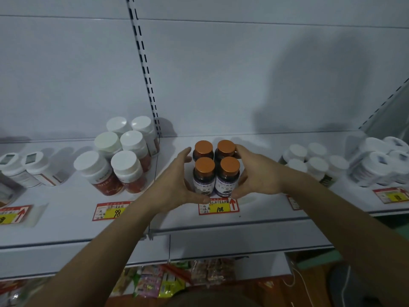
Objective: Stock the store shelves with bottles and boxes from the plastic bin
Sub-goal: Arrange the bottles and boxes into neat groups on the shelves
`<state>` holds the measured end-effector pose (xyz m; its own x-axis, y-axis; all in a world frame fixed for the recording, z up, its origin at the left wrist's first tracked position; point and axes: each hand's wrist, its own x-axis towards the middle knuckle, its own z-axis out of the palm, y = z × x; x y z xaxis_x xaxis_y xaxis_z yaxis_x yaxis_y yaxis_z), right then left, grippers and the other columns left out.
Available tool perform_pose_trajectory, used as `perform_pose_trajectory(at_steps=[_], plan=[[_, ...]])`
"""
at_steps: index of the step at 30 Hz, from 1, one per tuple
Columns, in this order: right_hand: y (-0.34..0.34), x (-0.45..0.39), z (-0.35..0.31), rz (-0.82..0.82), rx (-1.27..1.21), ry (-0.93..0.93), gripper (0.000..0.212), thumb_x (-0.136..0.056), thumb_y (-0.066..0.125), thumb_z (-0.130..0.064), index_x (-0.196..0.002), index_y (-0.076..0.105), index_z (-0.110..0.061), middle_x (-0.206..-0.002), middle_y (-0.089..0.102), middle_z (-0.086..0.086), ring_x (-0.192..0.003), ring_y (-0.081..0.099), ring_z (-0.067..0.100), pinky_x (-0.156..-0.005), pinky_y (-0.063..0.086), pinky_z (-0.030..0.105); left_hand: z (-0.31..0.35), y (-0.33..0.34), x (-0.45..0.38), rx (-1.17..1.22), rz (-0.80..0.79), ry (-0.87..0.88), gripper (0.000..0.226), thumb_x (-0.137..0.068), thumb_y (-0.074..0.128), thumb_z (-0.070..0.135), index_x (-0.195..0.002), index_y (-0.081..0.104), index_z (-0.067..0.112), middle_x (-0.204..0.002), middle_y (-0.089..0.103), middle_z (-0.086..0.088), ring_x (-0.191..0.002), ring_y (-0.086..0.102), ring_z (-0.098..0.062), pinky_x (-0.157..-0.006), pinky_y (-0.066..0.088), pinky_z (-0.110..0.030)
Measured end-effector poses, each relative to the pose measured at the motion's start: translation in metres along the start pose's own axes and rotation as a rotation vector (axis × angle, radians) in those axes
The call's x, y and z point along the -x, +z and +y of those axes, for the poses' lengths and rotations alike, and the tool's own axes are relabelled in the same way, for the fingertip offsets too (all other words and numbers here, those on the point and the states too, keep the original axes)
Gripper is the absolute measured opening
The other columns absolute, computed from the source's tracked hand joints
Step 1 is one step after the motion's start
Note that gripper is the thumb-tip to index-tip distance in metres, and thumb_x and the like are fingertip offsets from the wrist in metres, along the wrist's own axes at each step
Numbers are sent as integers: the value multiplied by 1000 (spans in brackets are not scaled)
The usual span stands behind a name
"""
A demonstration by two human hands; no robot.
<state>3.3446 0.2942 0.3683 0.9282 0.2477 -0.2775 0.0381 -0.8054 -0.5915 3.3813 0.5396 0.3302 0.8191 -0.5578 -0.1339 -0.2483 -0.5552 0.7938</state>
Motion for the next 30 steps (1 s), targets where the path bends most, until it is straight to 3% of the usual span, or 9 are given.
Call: perform_pose_trajectory(at_steps=[4, 8, 14, 21, 30], plan=[[1, -8, 9, 11, -102, 44, 108, -62, 95, -31, -148, 29, -28, -147, 49, -9, -118, 60, 19, -103, 51, 46, 1, 1, -10, -34, -20, 65, 110, -62, 95, 27, -148, 27, 33, -144, 48, 10, -86, 65, -12, -83, 57, -31], [3, -14, 8, 14, -43, 45, 106, -59, 95, -38, -145, 33, -26, -140, 54, -8, -123, 57, 19, -104, 50, 45, 1, 1, -17, -114, -19, 62, 104, -57, 97, 37, -140, 36, 28, -138, 53, 9, -118, 59, -16, -99, 53, -41], [5, -13, 6, 40, 14, 59, 104, -60, 94, -40, -143, 34, -24, -140, 54, -7, -123, 56, 19, -104, 49, 43, 9, 1, -18, -212, -9, 58, 100, -57, 96, 39, -137, 37, 25, -138, 55, 4, -119, 58, -19, -100, 52, -43], [3, -8, 2, 30, 41, 81, 103, -62, 94, -39, -144, 33, -25, -142, 53, -7, -124, 56, 21, -106, 48, 44, 10, 5, -19, -222, 23, 44, 97, -56, 96, 39, -134, 38, 27, -129, 56, 9, -109, 59, -16, -87, 49, -29], [1, -8, 3, 26, 31, 105, 104, -59, 95, -40, -144, 35, -28, -141, 55, -9, -123, 58, 19, -105, 50, 45, 12, 6, -15, -235, 36, 15, 101, -59, 96, 38, -140, 37, 24, -140, 55, 3, -119, 57, -20, -98, 49, -36]])
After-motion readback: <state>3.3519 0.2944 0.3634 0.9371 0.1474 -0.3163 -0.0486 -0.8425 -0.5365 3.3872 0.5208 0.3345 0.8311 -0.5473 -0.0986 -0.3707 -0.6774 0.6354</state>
